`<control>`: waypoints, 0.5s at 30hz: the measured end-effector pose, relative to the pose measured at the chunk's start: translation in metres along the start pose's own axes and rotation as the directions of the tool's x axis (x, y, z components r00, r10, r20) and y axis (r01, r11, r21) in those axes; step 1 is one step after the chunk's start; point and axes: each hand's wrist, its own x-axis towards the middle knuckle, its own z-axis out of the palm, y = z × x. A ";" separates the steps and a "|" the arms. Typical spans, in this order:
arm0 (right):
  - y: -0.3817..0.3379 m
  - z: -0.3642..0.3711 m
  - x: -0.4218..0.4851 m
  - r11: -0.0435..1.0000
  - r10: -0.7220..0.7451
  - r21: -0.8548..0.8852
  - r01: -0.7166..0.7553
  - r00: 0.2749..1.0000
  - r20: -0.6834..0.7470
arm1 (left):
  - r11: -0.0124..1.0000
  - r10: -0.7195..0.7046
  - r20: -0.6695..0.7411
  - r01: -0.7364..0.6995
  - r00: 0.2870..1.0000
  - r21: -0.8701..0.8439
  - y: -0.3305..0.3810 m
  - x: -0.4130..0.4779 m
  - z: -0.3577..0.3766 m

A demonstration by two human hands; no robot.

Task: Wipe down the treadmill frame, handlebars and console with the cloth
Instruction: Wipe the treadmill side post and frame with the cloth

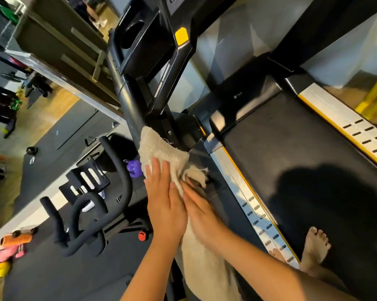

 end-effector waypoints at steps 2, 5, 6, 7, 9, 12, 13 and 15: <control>-0.001 -0.001 0.018 0.998 -0.009 -0.062 0.011 1.000 0.024 | 0.999 -0.045 -0.017 0.044 0.999 -0.023 -0.001 -0.001 0.001; 0.004 -0.010 0.018 0.990 0.116 -0.079 -0.114 0.993 0.026 | 0.997 -0.061 -0.016 0.060 0.998 -0.043 0.000 -0.002 0.001; 0.005 -0.012 0.011 0.986 0.150 -0.077 -0.148 0.988 0.023 | 0.997 -0.059 -0.018 0.058 0.998 -0.046 0.000 -0.002 0.000; 0.005 -0.014 0.002 0.983 0.168 -0.080 -0.166 0.986 0.013 | 0.997 -0.054 -0.022 0.053 0.998 -0.049 0.001 -0.001 0.000; 0.007 -0.014 -0.013 0.986 0.156 -0.064 -0.157 0.988 -0.012 | 0.997 -0.046 -0.034 0.044 0.998 -0.057 0.002 -0.001 0.000; 0.005 -0.005 -0.017 0.994 0.110 -0.019 -0.111 0.993 -0.043 | 0.998 -0.045 -0.044 0.043 0.998 -0.051 0.002 -0.002 0.001; 0.003 -0.002 -0.012 0.994 0.106 -0.007 -0.106 0.994 -0.033 | 0.998 -0.049 -0.047 0.047 0.998 -0.051 0.002 -0.002 0.001; -0.002 0.001 0.005 0.996 0.088 -0.013 -0.088 0.996 -0.010 | 0.997 -0.056 -0.052 0.053 0.997 -0.056 0.001 -0.001 0.002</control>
